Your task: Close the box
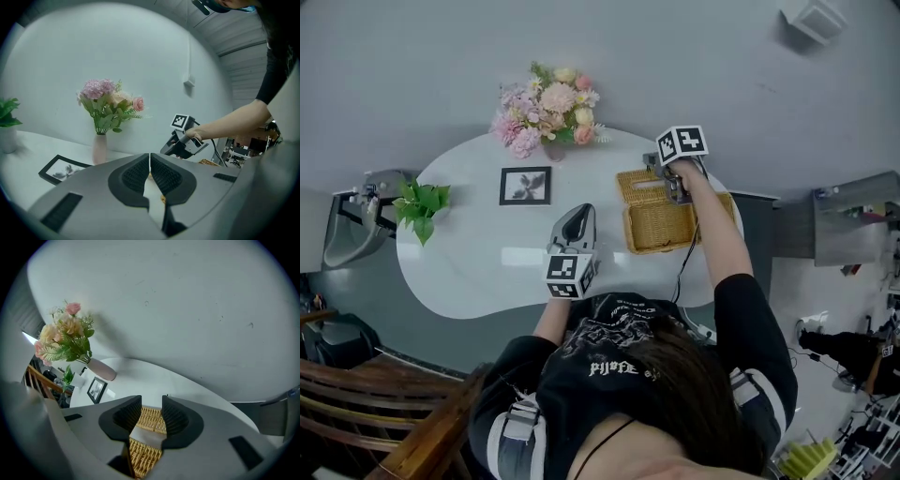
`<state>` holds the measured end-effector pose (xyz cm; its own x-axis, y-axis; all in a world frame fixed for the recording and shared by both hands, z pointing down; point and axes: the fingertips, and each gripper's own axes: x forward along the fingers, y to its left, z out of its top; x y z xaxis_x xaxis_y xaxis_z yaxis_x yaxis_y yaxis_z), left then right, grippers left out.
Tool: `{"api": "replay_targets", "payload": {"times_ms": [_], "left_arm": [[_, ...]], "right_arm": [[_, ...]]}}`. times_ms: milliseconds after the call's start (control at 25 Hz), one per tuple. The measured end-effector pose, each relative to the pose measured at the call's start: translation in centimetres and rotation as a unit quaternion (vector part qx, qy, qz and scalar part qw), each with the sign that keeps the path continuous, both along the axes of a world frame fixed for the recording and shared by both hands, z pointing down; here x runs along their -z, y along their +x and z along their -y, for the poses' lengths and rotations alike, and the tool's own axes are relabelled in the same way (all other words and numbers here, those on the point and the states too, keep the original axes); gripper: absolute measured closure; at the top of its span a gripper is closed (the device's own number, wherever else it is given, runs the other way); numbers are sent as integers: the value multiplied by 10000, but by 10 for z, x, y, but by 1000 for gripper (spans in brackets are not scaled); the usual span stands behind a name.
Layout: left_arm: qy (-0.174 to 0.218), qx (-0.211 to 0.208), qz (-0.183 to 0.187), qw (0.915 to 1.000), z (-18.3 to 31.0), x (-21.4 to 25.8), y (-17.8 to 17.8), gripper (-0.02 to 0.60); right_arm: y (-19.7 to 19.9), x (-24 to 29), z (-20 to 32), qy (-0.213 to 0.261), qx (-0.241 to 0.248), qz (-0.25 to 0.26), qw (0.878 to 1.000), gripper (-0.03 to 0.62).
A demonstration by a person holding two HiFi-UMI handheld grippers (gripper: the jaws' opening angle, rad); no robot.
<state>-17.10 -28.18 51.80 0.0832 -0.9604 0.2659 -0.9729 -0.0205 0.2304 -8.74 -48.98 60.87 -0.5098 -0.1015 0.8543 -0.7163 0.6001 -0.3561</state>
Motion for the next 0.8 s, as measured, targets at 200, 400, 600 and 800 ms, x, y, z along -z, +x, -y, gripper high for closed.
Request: {"api": "replay_targets", "payload": {"times_ms": [200,400,600,800], "left_arm": [[-96,82,-14,9999,-3,-7,-6,554],[-150,173,-17,9997,-4,-11,-12,554],[-236,302,-78,9992,-6,-19,-19,554],[-354,350,-180,9986,-9,-30,-20,554]], "right_arm": [[-5,-15,7,-136,37,-192,9997,433],[-7,-39,8,-282,150,-472,9984,433],[-10,-51,10,-368,208,-670,9969,433],[-12,-62,11,-407,340,-936,9942,433]]}}
